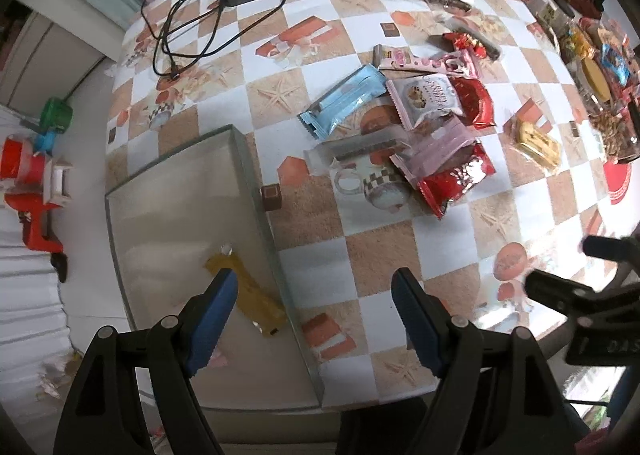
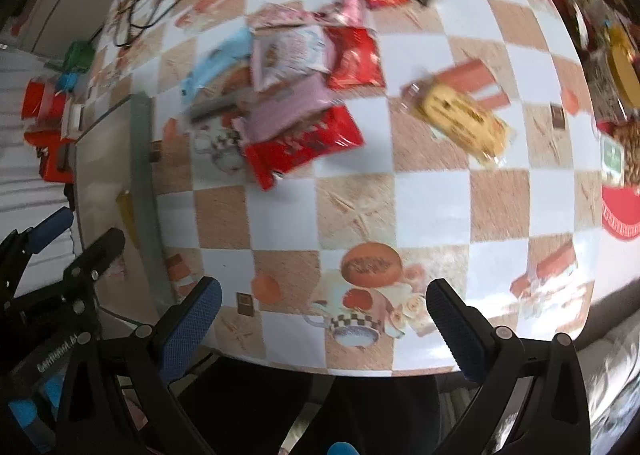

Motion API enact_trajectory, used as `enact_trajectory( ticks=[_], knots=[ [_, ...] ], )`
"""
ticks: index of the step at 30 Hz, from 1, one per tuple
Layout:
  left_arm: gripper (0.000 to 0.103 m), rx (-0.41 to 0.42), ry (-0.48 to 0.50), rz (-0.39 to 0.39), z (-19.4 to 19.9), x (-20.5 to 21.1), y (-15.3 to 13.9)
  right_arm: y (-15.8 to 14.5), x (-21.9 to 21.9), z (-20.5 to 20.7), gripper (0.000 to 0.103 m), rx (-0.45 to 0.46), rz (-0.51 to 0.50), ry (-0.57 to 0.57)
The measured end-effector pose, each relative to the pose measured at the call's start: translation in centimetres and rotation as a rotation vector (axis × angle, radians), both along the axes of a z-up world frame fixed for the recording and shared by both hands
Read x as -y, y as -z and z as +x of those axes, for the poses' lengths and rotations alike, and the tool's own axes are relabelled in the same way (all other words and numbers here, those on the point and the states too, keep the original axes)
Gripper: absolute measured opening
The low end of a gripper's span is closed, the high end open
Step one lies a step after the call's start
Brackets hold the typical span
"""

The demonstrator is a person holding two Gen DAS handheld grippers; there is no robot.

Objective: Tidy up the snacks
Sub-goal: 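Move both tools back over the snack pile, then grasp the light-blue bar with left tool while right tool grasps the yellow cake pack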

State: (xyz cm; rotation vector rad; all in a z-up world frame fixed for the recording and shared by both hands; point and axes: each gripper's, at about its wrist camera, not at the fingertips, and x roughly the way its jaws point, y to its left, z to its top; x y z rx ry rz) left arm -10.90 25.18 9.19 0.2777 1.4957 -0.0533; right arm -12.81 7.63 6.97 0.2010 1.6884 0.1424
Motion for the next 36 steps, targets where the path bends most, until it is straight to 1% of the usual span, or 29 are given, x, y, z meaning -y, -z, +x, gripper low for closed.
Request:
enact_trajectory(
  ticks=[3,7,10,14,18,20,22,23,25,26,27,29,33,36],
  knots=[
    [0.082,-0.006,0.026,0.005,1.4,0.7,0.8,0.7,1.4,-0.4,0.103,-0.027,-0.006,0.035],
    [0.082,0.007,0.054,0.01,4.6,1.7,2.1,1.4,3.1,-0.9,0.103,-0.056,-0.016,0.069],
    [0.082,0.007,0.074,0.03,7.7,2.5,3.9,2.1,4.5,-1.0,0.103,-0.073,-0.033,0.086],
    [0.082,-0.001,0.098,0.061,10.4,2.9,5.9,2.8,6.6,-0.9,0.103,-0.092,-0.052,0.116],
    [0.082,-0.013,0.147,0.074,12.2,3.3,8.0,3.2,8.4,-0.3,0.103,-0.093,-0.075,0.127],
    [0.082,-0.014,0.157,0.087,12.9,3.3,9.0,3.4,9.4,0.4,0.103,-0.088,-0.092,0.13],
    [0.082,-0.017,0.138,0.106,13.6,3.0,9.9,3.5,10.2,1.2,0.103,-0.079,-0.103,0.136],
    [0.082,-0.019,0.111,0.109,14.1,2.6,10.3,3.5,10.8,1.8,0.103,-0.071,-0.111,0.143],
    [0.086,-0.009,0.058,0.089,14.7,1.8,10.4,3.4,11.6,2.9,0.103,-0.054,-0.127,0.15],
    [0.086,-0.009,0.039,0.081,15.0,1.3,10.4,3.4,11.9,3.5,0.103,-0.039,-0.131,0.148],
    [0.086,-0.015,0.032,0.072,15.2,1.1,10.5,3.4,11.9,4.0,0.103,-0.028,-0.134,0.137],
    [0.086,-0.019,0.044,0.05,15.4,0.8,10.5,3.5,11.6,5.0,0.103,-0.002,-0.148,0.072],
    [0.086,-0.008,0.103,0.03,15.9,1.3,10.6,4.5,9.9,6.4,0.103,0.016,-0.196,-0.103],
    [0.086,-0.007,0.102,-0.001,16.4,1.9,10.8,5.6,8.4,7.5,0.103,0.036,-0.235,-0.205]
  ],
)
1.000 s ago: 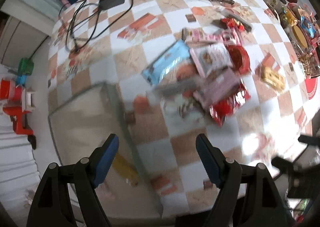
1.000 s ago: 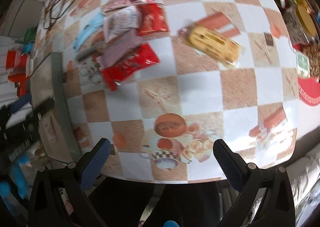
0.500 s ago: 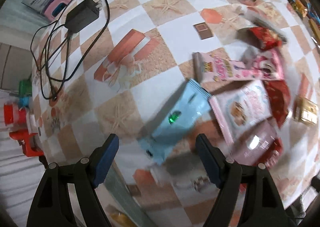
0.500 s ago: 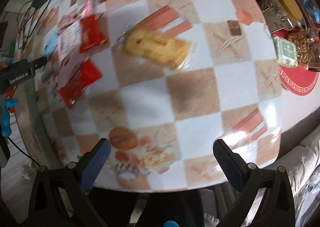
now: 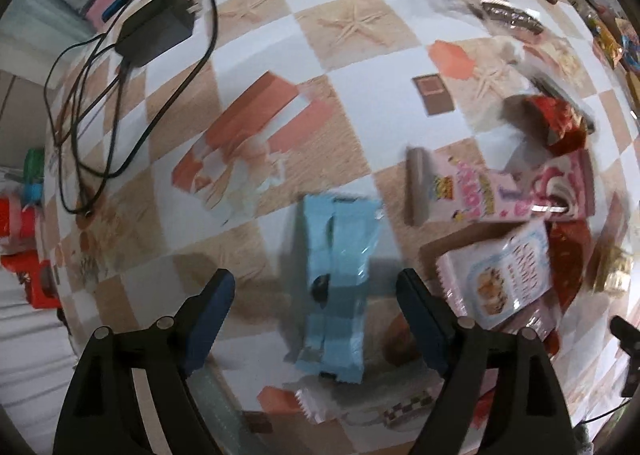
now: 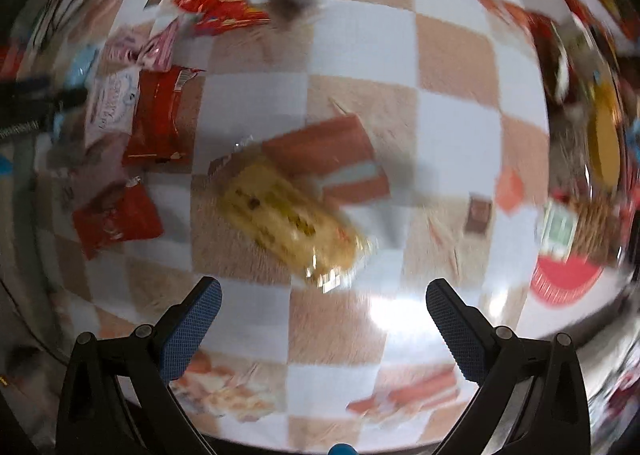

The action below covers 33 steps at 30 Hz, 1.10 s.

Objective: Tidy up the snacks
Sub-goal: 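Grasp the light-blue bar with left tool while right tool grasps the yellow cake pack, then carry both packs to the clear tray and open both tools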

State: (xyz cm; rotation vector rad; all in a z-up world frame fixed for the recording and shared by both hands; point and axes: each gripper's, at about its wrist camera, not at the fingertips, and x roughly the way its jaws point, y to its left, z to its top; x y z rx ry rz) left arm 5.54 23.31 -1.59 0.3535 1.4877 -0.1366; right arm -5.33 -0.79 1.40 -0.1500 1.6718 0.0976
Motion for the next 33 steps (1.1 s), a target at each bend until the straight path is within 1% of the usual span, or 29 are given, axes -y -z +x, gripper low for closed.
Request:
enact_trajectory(
  ticks=[3,5,7,8,11,14,15,16,18,20,21,22,23,24,25,26,29,33],
  knots=[
    [0.086,-0.024,-0.051,-0.056,0.7,-0.2,0.2,0.9,-1.1,1.1,0.103,0.01,-0.018,-0.068],
    [0.086,-0.053,-0.114,-0.1,1.0,-1.0,0.5,1.7,-1.8,1.6,0.103,0.001,-0.027,-0.097],
    [0.085,-0.062,-0.174,-0.132,1.0,-2.0,0.6,2.2,-2.0,2.0,0.103,-0.005,-0.029,-0.112],
    [0.084,-0.056,-0.183,-0.13,0.9,-2.4,0.5,2.4,-2.1,2.1,0.103,-0.011,-0.027,-0.119],
    [0.076,-0.044,-0.187,-0.134,0.2,-2.5,0.2,2.9,-1.9,2.3,0.103,-0.017,0.026,-0.081],
    [0.058,-0.037,-0.163,-0.133,-1.1,-1.0,-0.6,2.8,-1.4,2.6,0.103,-0.007,0.028,-0.068],
    [0.044,-0.035,-0.146,-0.13,-1.3,-0.5,-0.8,2.8,-1.4,2.6,0.103,-0.007,0.028,-0.069],
    [0.026,-0.035,-0.131,-0.13,-1.6,-0.1,-0.9,2.7,-1.4,2.7,0.103,-0.01,0.027,-0.069],
    [0.025,-0.044,-0.117,-0.119,-2.2,0.4,-1.0,2.6,-1.6,2.8,0.102,-0.023,0.023,-0.049],
    [0.025,-0.046,-0.132,-0.118,-2.9,0.3,-1.0,2.4,-1.7,3.1,0.096,-0.014,0.023,-0.038],
    [0.025,-0.047,-0.145,-0.123,-3.4,0.3,-1.1,2.1,-1.8,3.1,0.087,-0.007,0.024,-0.041],
    [0.025,-0.047,-0.154,-0.127,-4.1,0.4,-1.1,1.6,-2.0,2.9,0.075,0.003,0.027,-0.049],
    [0.025,-0.047,-0.161,-0.133,-4.5,0.3,-1.3,1.2,-2.2,2.7,0.068,0.011,0.029,-0.056],
    [0.025,-0.044,-0.167,-0.138,-5.2,0.0,-1.5,0.9,-2.3,2.7,0.054,0.017,0.028,-0.061],
    [0.025,-0.04,-0.171,-0.142,-5.6,-0.2,-1.8,0.6,-2.4,2.5,0.042,0.022,0.027,-0.065],
    [0.025,-0.032,-0.173,-0.147,-5.8,-0.2,-2.3,0.4,-2.4,2.5,0.038,0.024,0.024,-0.064],
    [0.025,-0.007,-0.177,-0.165,-7.5,-0.2,-4.0,0.2,-2.1,2.2,0.038,0.015,0.035,-0.039],
    [0.025,0.014,-0.181,-0.177,-9.9,-0.2,-5.7,-0.4,0.0,0.9,0.038,0.015,0.113,0.026]
  ],
)
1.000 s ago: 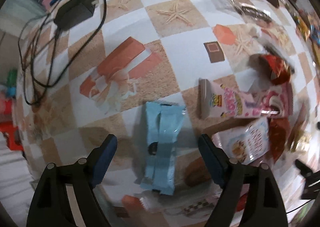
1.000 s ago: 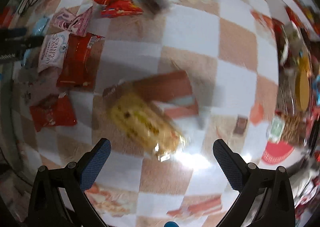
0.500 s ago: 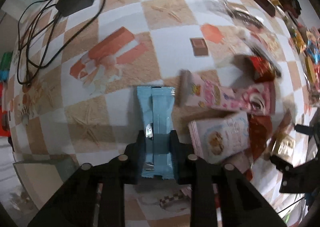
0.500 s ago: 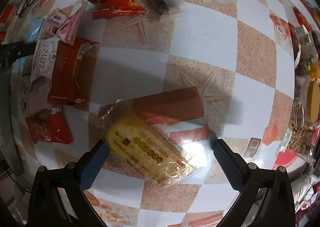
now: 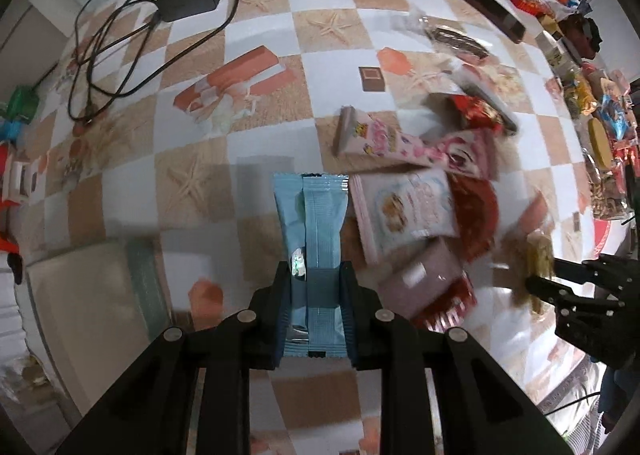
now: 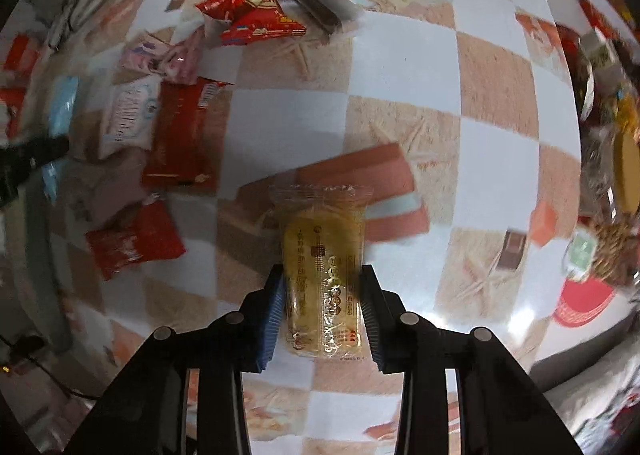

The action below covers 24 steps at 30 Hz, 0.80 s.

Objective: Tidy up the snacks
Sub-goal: 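Carry both packs to the clear tray and open both tools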

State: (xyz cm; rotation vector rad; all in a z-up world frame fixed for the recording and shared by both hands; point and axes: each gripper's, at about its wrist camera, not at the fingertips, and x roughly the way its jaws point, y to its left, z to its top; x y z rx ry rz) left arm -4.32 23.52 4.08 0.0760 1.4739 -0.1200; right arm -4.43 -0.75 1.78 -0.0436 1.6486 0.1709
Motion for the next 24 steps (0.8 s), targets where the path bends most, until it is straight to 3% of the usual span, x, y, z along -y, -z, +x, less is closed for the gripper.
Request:
enact_trajectory(
  ticks=[14,24],
  knots=[
    [0.025,-0.047,0.004,0.017,-7.2,-0.2,-1.3,-2.3,-1.5,-7.3,0.038,-0.039,0.09,0.083],
    [0.025,-0.032,0.039,0.025,-9.8,-0.7,-2.6,-2.0,-4.3,-9.2,0.038,-0.058,0.088,0.056]
  ],
)
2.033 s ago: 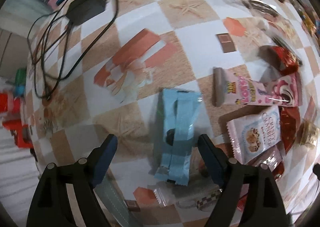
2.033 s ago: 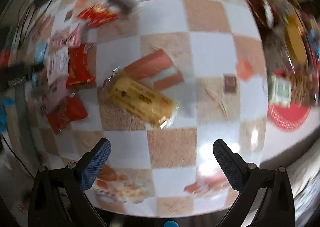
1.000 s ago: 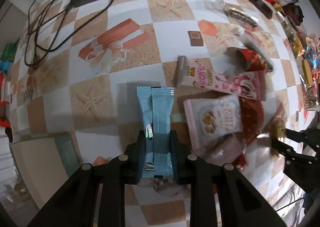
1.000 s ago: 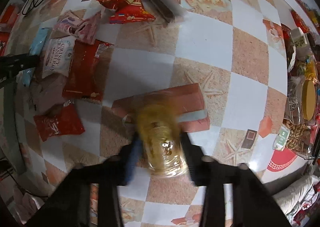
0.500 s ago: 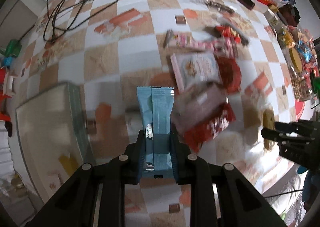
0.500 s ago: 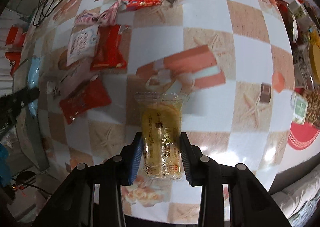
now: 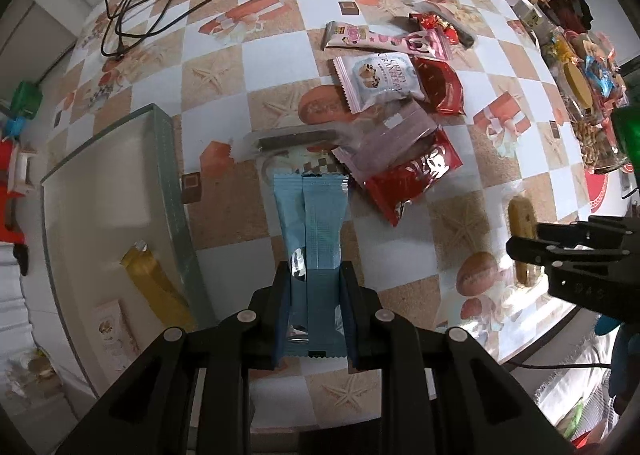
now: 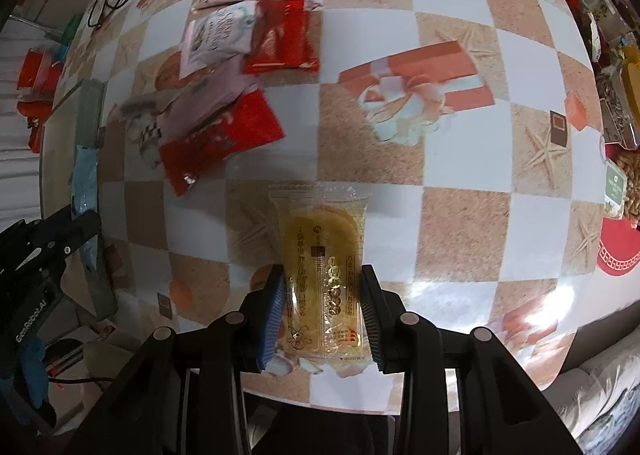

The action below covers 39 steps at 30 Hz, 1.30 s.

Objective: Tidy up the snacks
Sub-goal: 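Carry both packs to the clear tray and open both tools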

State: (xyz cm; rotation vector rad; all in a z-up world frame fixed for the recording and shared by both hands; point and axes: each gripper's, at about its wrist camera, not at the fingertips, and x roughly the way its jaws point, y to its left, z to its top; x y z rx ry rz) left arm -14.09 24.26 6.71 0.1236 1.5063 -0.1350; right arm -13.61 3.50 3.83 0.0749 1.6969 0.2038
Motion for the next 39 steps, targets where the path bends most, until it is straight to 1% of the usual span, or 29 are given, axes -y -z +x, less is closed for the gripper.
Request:
enact_trajectory(
  ticks=[4,11,19,23,27,32,35,39],
  knots=[
    [0.025,0.023,0.001,-0.009,0.1,0.0,-0.9,0.9,-1.8,0.2,0.038,0.006,0.004,-0.023],
    [0.025,0.074,-0.049,-0.031,0.7,-1.9,-2.6,-1.1,-5.2,0.6,0.038,0.043,0.018,-0.094],
    [0.025,0.116,-0.17,-0.029,0.7,-7.1,-3.8,-3.4,-10.7,2.2,0.038,0.089,0.045,-0.201],
    [0.025,0.134,-0.258,-0.02,0.6,-10.9,-4.1,-4.4,-14.8,3.2,0.038,0.107,0.067,-0.27],
    [0.025,0.127,-0.327,0.005,0.2,-14.2,-3.6,-4.9,-18.8,4.3,0.038,0.119,0.094,-0.324],
    [0.025,0.081,-0.393,0.034,-0.6,-17.7,-1.8,-4.8,-24.2,4.9,0.038,0.117,0.122,-0.396],
    [0.025,0.05,-0.417,0.042,-1.2,-19.0,-0.7,-3.9,-27.3,5.0,0.038,0.093,0.139,-0.426],
    [0.025,0.029,-0.425,0.038,-2.0,-19.6,0.1,-3.3,-29.3,4.8,0.038,0.048,0.163,-0.432]
  ],
)
